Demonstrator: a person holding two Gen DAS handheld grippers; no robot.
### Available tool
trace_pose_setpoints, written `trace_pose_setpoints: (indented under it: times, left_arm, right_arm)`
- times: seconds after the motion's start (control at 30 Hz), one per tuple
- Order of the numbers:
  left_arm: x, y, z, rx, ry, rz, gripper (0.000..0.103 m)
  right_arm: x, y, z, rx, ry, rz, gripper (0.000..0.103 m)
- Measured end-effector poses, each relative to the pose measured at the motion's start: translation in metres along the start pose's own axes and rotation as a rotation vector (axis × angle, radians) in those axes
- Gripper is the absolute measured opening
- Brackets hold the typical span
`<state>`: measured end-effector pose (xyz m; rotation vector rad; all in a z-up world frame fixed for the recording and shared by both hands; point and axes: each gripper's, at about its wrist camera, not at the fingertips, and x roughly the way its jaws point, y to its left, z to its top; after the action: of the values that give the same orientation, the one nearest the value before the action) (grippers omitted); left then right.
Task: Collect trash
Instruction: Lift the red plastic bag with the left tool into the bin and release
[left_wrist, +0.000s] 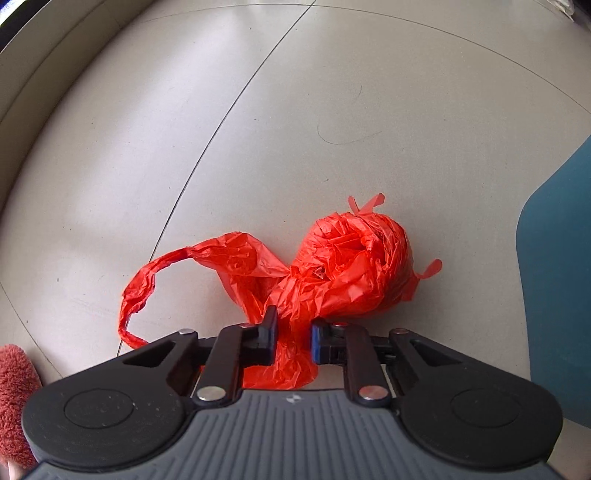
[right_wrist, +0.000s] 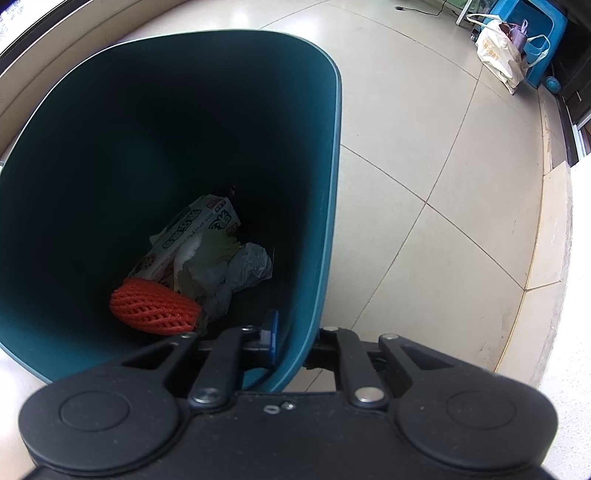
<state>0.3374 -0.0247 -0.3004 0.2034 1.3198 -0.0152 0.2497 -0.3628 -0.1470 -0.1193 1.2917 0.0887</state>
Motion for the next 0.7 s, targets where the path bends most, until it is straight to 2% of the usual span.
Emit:
trace_pose_setpoints:
  times: [0.27,0.5,0.7]
  left_arm:
    - [-0.044,0.017,-0.007,-0.077,-0.027,-0.02,0.011]
    - [-0.118,0.02,-0.012,-0.102,-0.085,-0.035,0.011]
    - [-0.197,0.017,-0.02,-0.097,-0.145,-0.058,0.011]
  right_arm:
    - [-0.004,0.001,-0.003,0.003,-0.016,-0.006,0.011]
    - [-0.007,0.001,-0.005,0.01,-0.031,-0.006,0.011]
    - [-0.01,0.001,-0.007,0.016,-0.041,-0.007,0.011]
